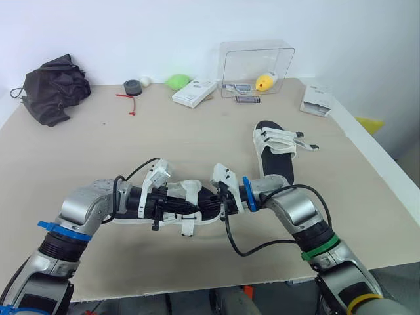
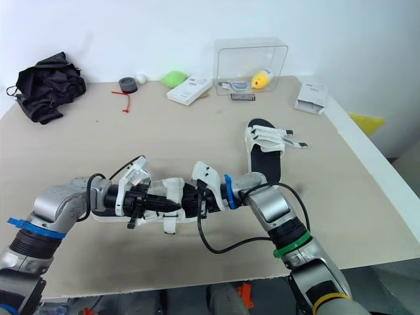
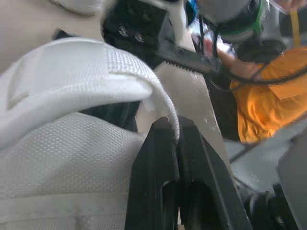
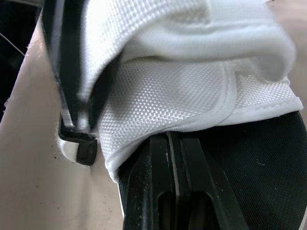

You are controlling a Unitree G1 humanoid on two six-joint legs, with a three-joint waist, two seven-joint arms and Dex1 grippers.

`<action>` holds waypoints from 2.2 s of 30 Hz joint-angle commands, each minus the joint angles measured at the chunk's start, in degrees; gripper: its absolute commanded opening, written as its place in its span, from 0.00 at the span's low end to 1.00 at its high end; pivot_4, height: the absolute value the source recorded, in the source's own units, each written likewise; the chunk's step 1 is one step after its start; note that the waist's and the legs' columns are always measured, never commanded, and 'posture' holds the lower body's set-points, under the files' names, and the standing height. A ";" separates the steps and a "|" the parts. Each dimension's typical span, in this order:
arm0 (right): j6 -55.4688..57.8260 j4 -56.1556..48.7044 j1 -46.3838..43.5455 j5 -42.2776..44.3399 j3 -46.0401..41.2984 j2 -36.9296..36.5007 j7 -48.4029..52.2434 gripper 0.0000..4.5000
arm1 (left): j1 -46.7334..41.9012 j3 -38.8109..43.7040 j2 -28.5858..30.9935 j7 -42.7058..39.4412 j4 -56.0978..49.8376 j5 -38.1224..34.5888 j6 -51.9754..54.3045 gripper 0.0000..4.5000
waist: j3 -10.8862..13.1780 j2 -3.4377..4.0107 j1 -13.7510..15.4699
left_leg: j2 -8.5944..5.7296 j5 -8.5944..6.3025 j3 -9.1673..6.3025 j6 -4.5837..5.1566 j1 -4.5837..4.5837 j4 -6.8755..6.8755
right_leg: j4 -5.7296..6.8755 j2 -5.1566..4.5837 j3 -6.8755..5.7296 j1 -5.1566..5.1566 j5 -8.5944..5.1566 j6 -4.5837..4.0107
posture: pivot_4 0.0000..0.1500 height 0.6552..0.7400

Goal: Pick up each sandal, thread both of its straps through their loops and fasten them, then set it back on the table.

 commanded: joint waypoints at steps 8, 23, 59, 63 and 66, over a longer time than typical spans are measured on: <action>1.48 4.01 1.30 -2.49 2.52 -0.63 -0.83 0.00 | -5.33 6.20 5.96 -4.18 1.68 -9.92 15.82 0.46 | 0.10 -0.13 -0.08 | 0.01 0.00 -0.02 0.00 -0.06 0.04 | 0.01 0.06 0.00 -0.05 0.04 0.06 | 1.00 1.00; 1.77 3.74 1.15 -1.97 2.22 -0.73 -0.04 0.00 | 12.91 23.29 14.48 -9.87 -13.30 -15.94 9.13 0.46 | 0.33 -0.24 -0.47 | 0.12 -0.04 0.08 -0.10 -0.07 -0.01 | 0.02 -0.02 0.01 -0.09 -0.03 0.00 | 1.00 1.00; 3.25 1.79 1.22 -1.64 2.43 -0.42 -0.41 0.00 | 30.06 5.74 -2.72 5.17 -16.30 6.47 -22.95 0.46 | 0.44 -0.50 -0.11 | 0.20 -0.19 0.43 -0.18 0.01 0.02 | 0.01 -0.05 0.44 -0.14 -0.11 0.05 | 1.00 1.00; 3.39 1.59 1.31 -1.58 2.32 -0.42 -0.55 0.00 | 28.56 4.54 -3.12 5.91 -15.50 5.93 -20.66 0.46 | 0.44 -0.50 -0.09 | 0.20 -0.19 0.42 -0.18 0.01 0.02 | 0.01 -0.03 0.44 -0.14 -0.10 0.05 | 1.00 1.00; 3.45 1.47 1.46 -1.54 2.28 -0.39 -0.72 0.00 | 27.77 3.98 -2.67 4.94 -14.89 5.33 -19.08 0.17 | 0.43 -0.49 -0.08 | 0.17 -0.18 0.38 -0.18 0.02 0.04 | 0.01 -0.04 0.42 -0.11 -0.09 0.07 | 1.00 1.00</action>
